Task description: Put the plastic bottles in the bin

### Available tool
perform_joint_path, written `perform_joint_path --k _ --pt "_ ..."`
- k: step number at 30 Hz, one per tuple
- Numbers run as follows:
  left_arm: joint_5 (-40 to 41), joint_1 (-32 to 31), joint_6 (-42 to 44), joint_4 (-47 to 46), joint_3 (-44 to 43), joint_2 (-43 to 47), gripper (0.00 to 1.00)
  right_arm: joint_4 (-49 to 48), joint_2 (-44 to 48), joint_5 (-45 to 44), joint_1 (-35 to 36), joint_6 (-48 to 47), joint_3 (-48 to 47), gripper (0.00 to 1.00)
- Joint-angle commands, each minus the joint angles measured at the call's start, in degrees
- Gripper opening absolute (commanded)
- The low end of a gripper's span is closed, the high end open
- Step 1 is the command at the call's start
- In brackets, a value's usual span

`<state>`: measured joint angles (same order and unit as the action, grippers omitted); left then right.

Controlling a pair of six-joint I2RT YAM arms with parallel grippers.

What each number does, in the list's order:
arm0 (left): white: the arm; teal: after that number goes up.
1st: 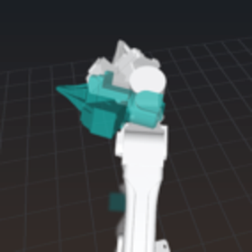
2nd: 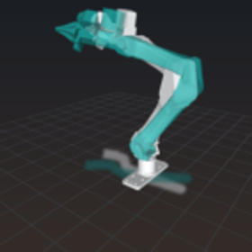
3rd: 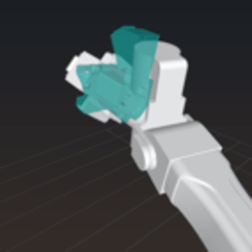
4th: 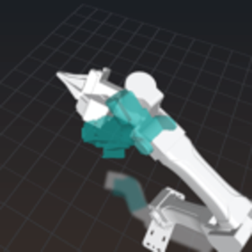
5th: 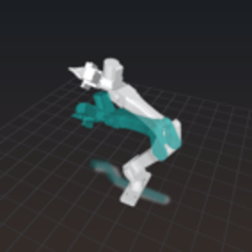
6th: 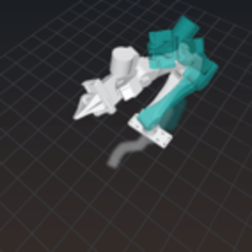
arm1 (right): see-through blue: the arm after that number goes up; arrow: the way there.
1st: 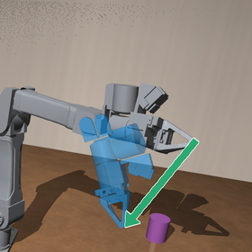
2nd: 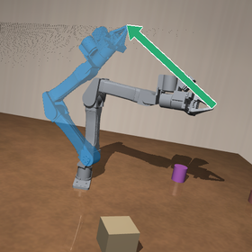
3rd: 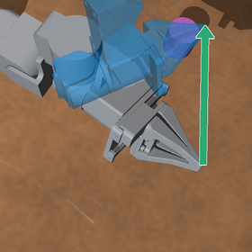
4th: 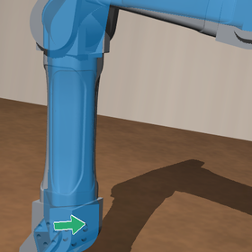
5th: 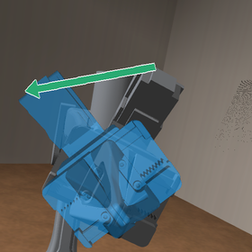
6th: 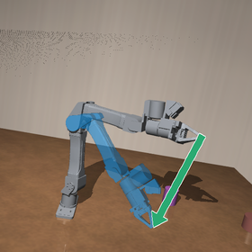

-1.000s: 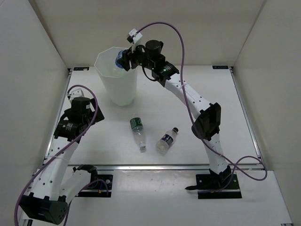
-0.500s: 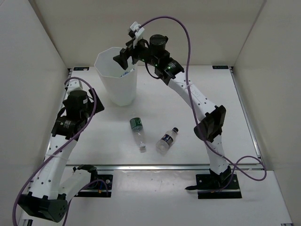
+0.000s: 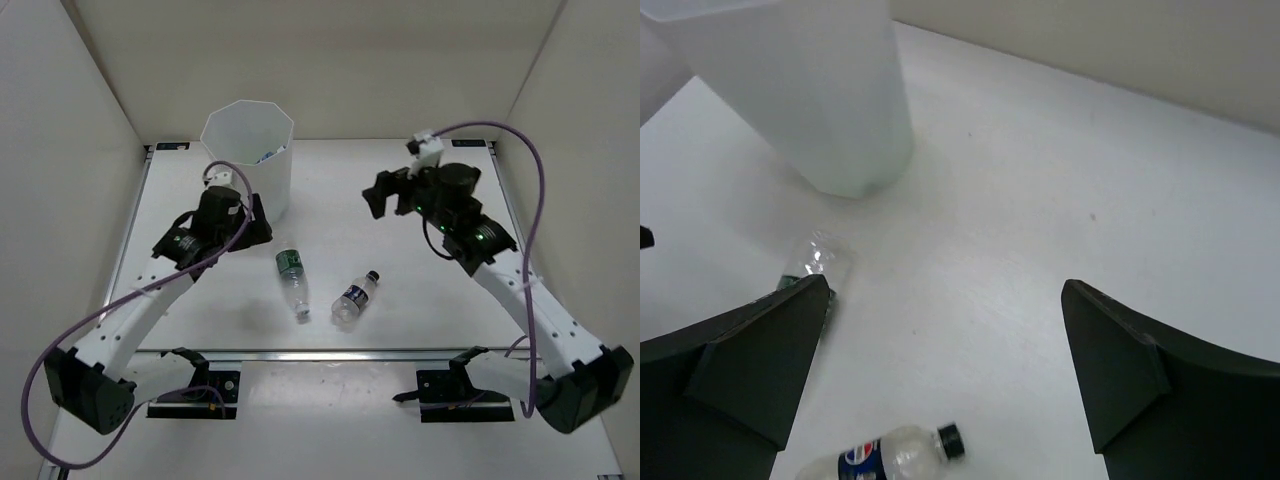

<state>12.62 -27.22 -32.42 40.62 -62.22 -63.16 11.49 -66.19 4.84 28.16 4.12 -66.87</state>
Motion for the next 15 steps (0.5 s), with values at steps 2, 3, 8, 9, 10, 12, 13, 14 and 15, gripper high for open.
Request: perform_joint_path --k 2,3,8,9,10,12,13,14,15 --pt "-2.8 -5.9 -6.7 -4.4 3.8 -4.9 0.99 7.7 10.1 -1.1 -9.4 9.7 11.3 0.99" --pt "-2.4 -6.8 -7.1 -5.8 4.1 -5.7 0.99 7.7 13.3 0.9 -12.6 10.7 14.2 0.99" --pt "-2.7 -8.1 -10.3 -11.0 5.7 -14.3 0.99 12.9 20.7 1.9 -20.7 10.5 21.3 1.00" --pt "-4.2 -8.5 -10.4 -13.5 5.8 -15.1 0.99 13.0 21.5 1.7 -22.2 10.2 22.4 1.00" --pt "-4.1 -9.1 -10.7 -14.4 5.2 -17.4 0.99 13.6 22.1 2.4 -23.0 9.9 23.4 0.99" --pt "-1.7 -10.8 -10.0 -13.4 3.3 -21.8 0.98 13.9 22.9 1.9 -23.4 9.9 24.6 0.99" --pt "-1.4 -10.7 -9.8 -11.1 1.6 -23.1 0.99 14.0 24.0 1.5 -23.1 9.9 25.6 0.99" --pt "0.2 -11.0 -9.8 -8.8 0.9 -24.9 0.99 13.5 24.6 1.1 -23.2 9.9 25.7 0.99" --pt "1.1 -11.2 -10.1 -8.1 0.7 -26.3 0.99 13.2 24.9 0.8 -23.2 9.5 26.0 1.00"
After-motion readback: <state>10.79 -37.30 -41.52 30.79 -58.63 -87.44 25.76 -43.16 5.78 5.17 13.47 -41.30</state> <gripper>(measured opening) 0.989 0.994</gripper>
